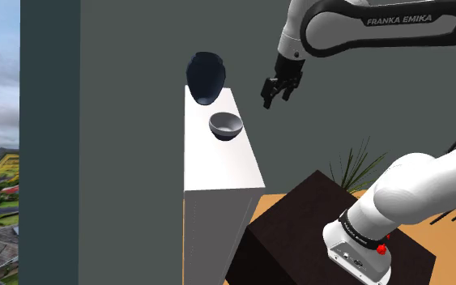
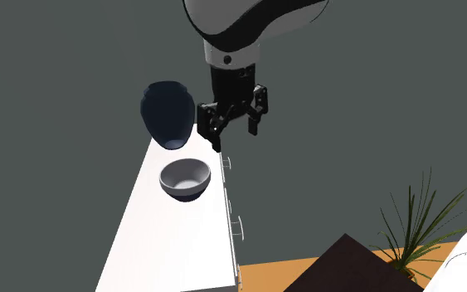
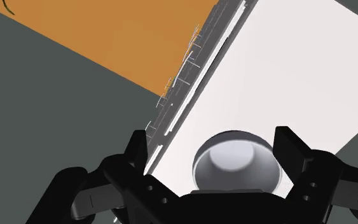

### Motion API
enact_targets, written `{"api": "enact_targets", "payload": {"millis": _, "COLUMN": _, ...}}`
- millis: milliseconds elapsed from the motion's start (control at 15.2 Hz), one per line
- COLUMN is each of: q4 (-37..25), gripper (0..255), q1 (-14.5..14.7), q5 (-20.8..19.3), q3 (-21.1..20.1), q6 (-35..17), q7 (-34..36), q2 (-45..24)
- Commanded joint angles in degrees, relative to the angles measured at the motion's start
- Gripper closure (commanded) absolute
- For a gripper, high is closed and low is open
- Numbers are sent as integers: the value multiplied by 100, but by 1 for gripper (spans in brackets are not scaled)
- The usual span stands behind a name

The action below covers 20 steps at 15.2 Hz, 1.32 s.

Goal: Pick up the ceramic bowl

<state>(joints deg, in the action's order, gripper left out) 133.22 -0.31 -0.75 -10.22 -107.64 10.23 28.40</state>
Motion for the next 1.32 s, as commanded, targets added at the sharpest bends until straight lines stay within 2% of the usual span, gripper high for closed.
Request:
{"api": "enact_targets", "payload": {"millis": 0, "q4": -120, "gripper": 0, "q1": -5, "q5": -17, "q3": -119, "q6": -261, "q7": 168, "q2": -386}}
{"api": "enact_targets", "payload": {"millis": 528, "q4": -918, "gripper": 0, "q1": 3, "q5": -350, "q3": -579, "q6": -1072, "q7": 975, "q2": -2071}}
{"api": "enact_targets", "payload": {"millis": 1056, "q4": -2215, "gripper": 0, "q1": 208, "q5": -1017, "q3": -771, "q6": -1431, "q7": 1816, "q2": -3887}}
{"api": "enact_targets", "payload": {"millis": 1254, "q4": -2271, "gripper": 0, "q1": 254, "q5": -1109, "q3": -751, "q6": -1573, "q7": 1911, "q2": -4104}}
